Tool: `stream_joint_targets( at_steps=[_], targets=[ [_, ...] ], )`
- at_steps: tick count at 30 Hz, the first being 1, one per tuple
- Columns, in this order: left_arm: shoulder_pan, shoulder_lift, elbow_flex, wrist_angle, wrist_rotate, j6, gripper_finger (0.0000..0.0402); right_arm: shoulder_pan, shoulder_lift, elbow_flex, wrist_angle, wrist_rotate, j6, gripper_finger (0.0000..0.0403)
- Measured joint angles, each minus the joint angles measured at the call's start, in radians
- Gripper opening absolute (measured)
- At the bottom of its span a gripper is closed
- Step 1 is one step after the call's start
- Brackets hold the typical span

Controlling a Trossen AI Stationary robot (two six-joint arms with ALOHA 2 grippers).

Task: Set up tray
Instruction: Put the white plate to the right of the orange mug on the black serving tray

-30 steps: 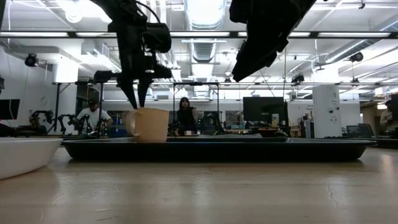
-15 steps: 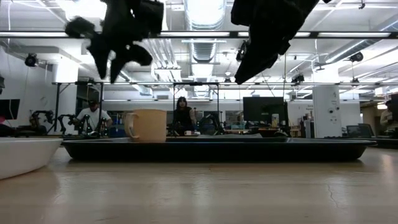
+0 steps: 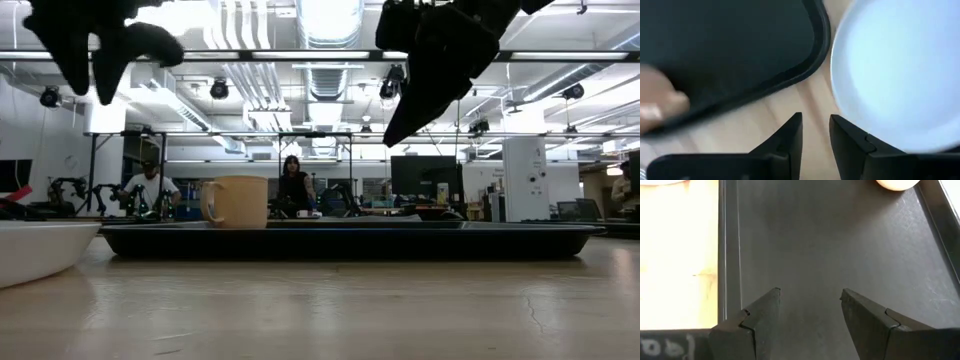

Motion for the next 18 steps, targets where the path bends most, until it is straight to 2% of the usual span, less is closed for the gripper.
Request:
stream_joint_targets(
  at_steps=[4,8,15,18],
  targets=[
    [-0.002,-0.021,-0.064,0.003,-0.015,-0.270,0.0078,0.010,0.000,0.000,0.023,-0.001,0.002,0.0201],
    [-0.006,-0.011,-0.144,0.038,-0.003,-0.442,0.0078,0.021,0.000,0.000,0.037,-0.001,0.002,0.0201],
    [-0.057,-0.021,-0.305,0.187,0.027,-0.530,0.0078,0.040,0.000,0.000,0.033,-0.001,0.008,0.0201],
    [-0.076,-0.024,-0.344,0.213,0.078,-0.571,0.0078,0.047,0.000,0.000,0.033,-0.001,0.010,0.0201]
  ],
)
